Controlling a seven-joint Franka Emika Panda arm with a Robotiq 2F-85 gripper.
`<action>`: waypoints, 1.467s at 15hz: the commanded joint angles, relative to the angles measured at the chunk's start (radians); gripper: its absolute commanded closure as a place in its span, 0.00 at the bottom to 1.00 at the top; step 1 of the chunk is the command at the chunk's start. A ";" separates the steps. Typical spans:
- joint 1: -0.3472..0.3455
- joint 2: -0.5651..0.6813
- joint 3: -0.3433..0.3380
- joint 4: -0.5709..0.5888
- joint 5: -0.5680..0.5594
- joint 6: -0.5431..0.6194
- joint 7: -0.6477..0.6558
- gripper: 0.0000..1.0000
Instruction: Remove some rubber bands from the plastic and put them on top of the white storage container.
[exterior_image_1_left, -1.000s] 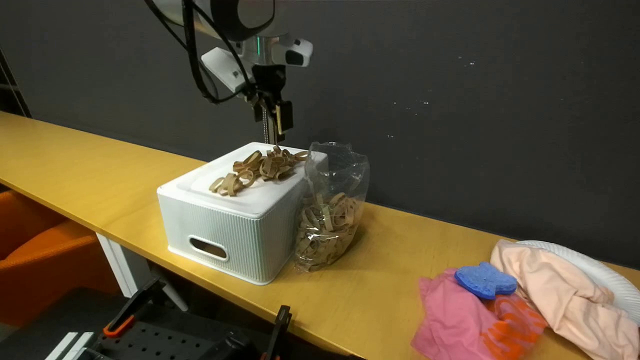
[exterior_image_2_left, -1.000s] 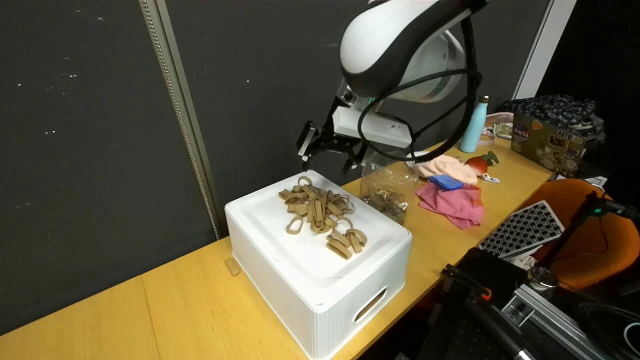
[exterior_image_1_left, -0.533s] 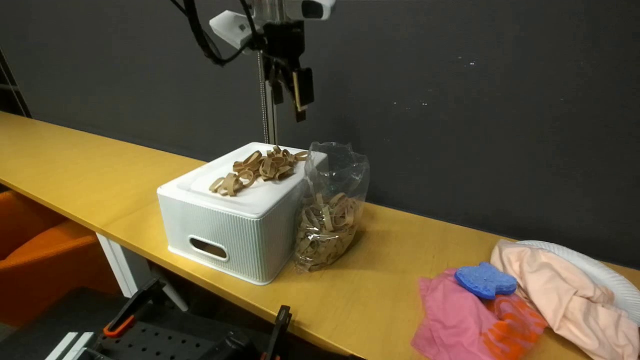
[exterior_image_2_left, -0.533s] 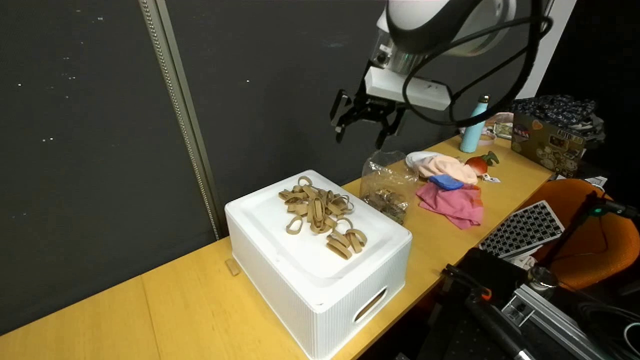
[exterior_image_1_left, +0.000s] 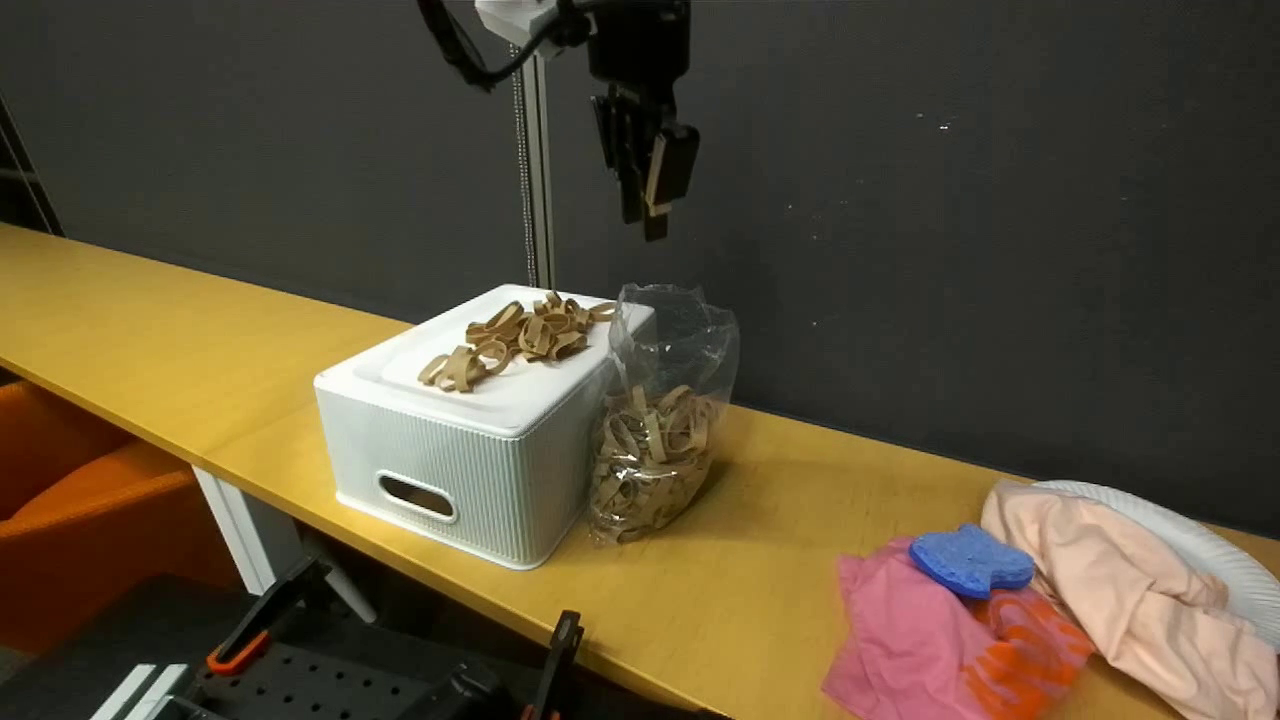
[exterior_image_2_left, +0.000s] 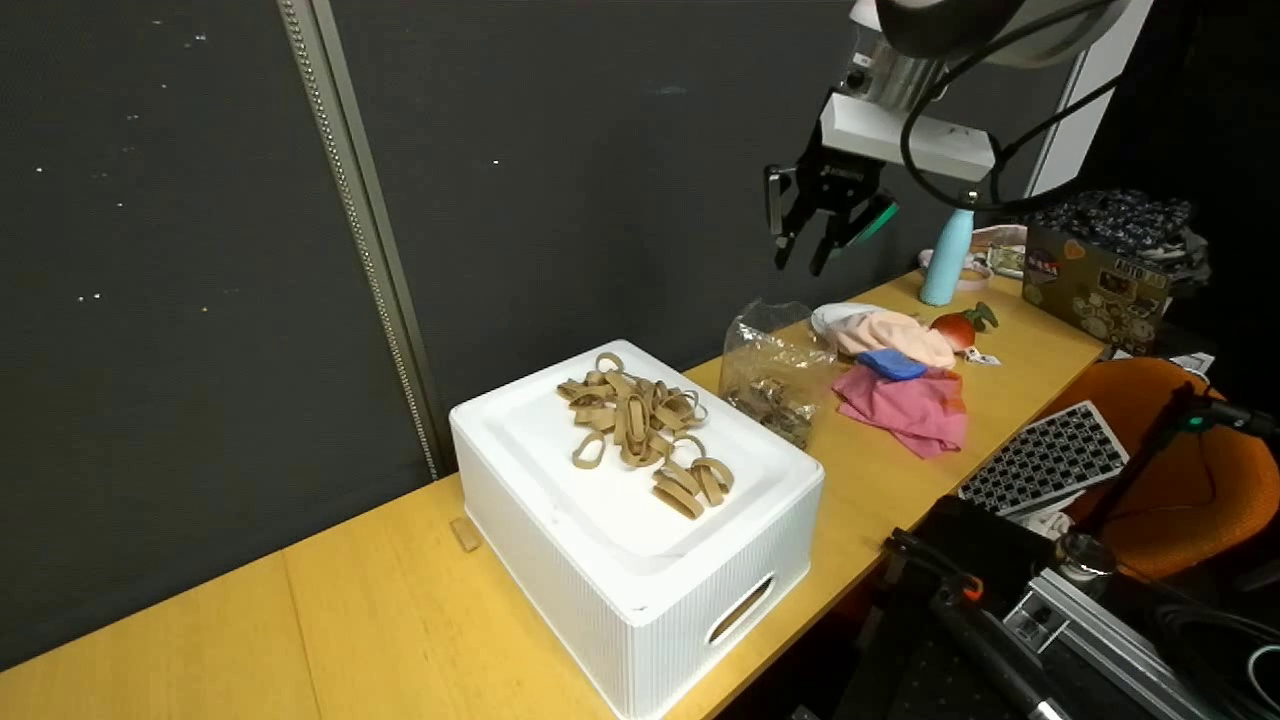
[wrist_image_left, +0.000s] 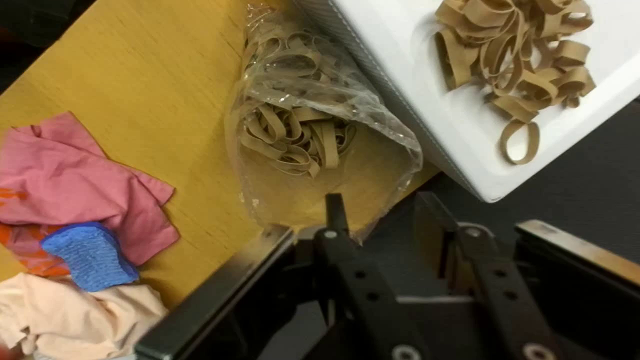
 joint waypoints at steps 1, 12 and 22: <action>-0.011 0.062 -0.010 -0.007 0.030 0.025 -0.011 0.91; -0.014 0.242 -0.045 -0.050 0.095 0.229 -0.064 1.00; -0.030 0.394 -0.032 -0.036 0.240 0.330 -0.163 1.00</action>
